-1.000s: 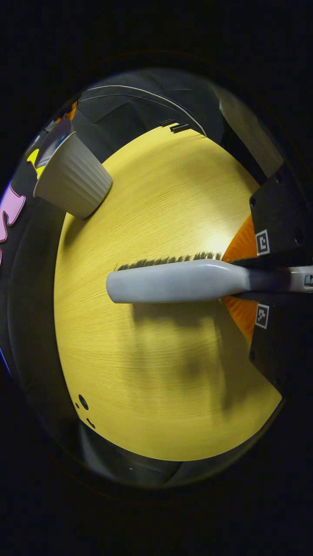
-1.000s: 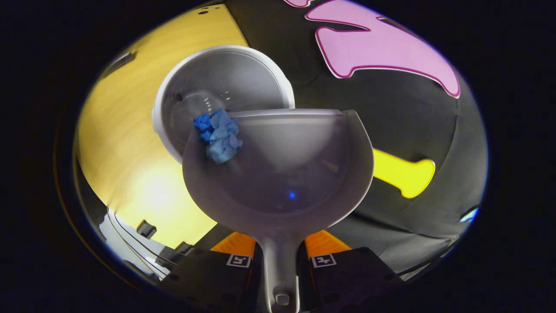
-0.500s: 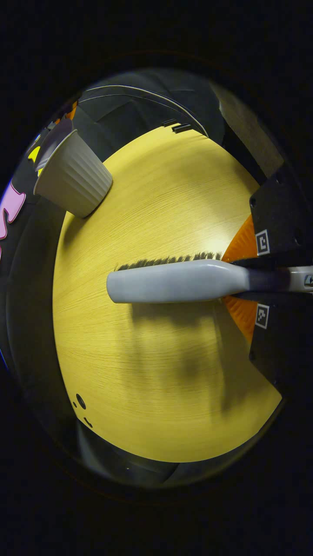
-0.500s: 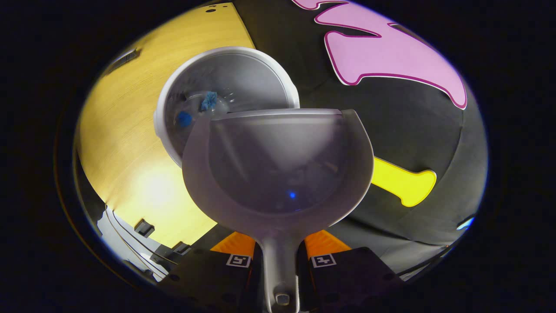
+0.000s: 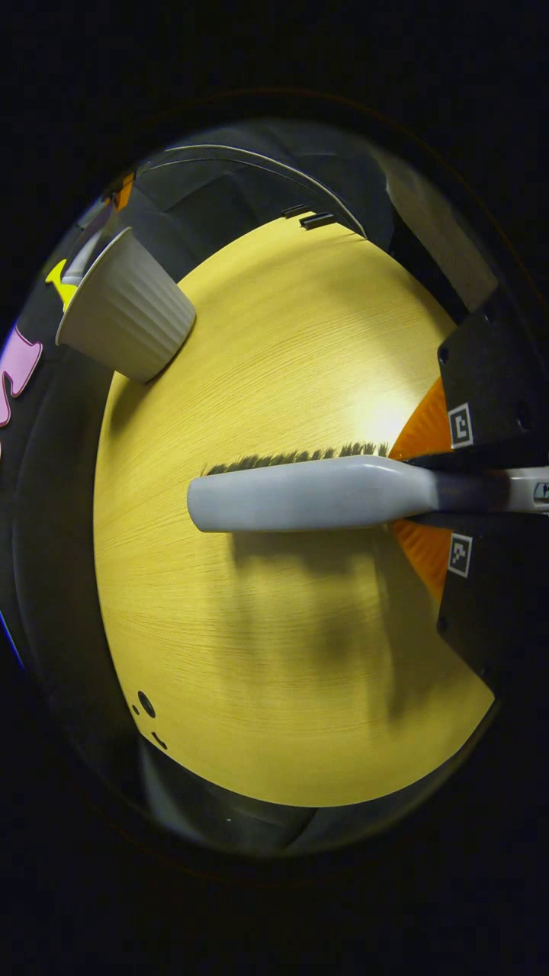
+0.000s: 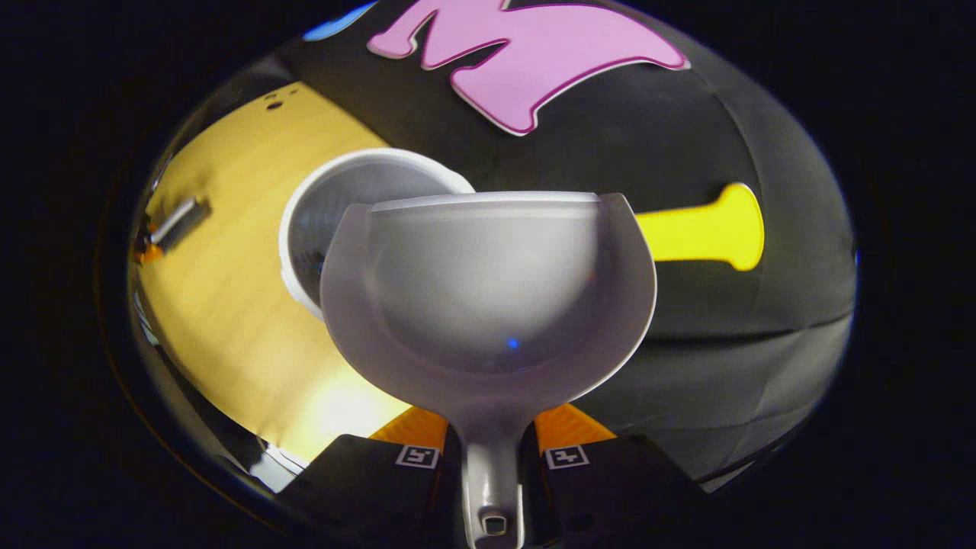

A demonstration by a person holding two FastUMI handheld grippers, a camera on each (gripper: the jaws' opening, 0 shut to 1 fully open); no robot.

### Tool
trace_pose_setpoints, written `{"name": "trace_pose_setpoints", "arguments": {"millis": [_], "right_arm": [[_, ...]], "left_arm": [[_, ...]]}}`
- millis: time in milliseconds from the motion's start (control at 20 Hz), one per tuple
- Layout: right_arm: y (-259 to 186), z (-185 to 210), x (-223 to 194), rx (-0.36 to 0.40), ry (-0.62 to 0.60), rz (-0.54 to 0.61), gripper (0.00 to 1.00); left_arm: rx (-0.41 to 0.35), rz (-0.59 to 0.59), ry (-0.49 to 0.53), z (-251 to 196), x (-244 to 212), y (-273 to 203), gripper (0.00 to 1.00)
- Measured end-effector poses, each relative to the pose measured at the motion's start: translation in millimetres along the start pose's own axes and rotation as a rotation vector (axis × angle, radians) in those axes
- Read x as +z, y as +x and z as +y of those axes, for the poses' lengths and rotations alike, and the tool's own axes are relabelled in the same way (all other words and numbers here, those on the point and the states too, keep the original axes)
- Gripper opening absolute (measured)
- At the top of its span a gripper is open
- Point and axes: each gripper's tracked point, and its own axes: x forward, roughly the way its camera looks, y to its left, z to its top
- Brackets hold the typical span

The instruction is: Pick up the small broom and dustpan from the desktop, sweep the trash into the dustpan with the broom, and then empty the trash into the garbage bin.

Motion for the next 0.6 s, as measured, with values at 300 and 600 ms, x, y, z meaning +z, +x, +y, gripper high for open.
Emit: {"name": "trace_pose_setpoints", "arguments": {"millis": [300,600], "right_arm": [[-34.7,31.9,-14.9,0.12,0.233,-0.105,0.35],[-73.2,108.2,-36.8,0.276,0.327,-0.146,0.35]], "left_arm": [[0.025,0.006,0.024,2.1,0.5,0.5,0.26],[0.047,0.008,0.027,1.4,0.1,1.8,0.26]]}}
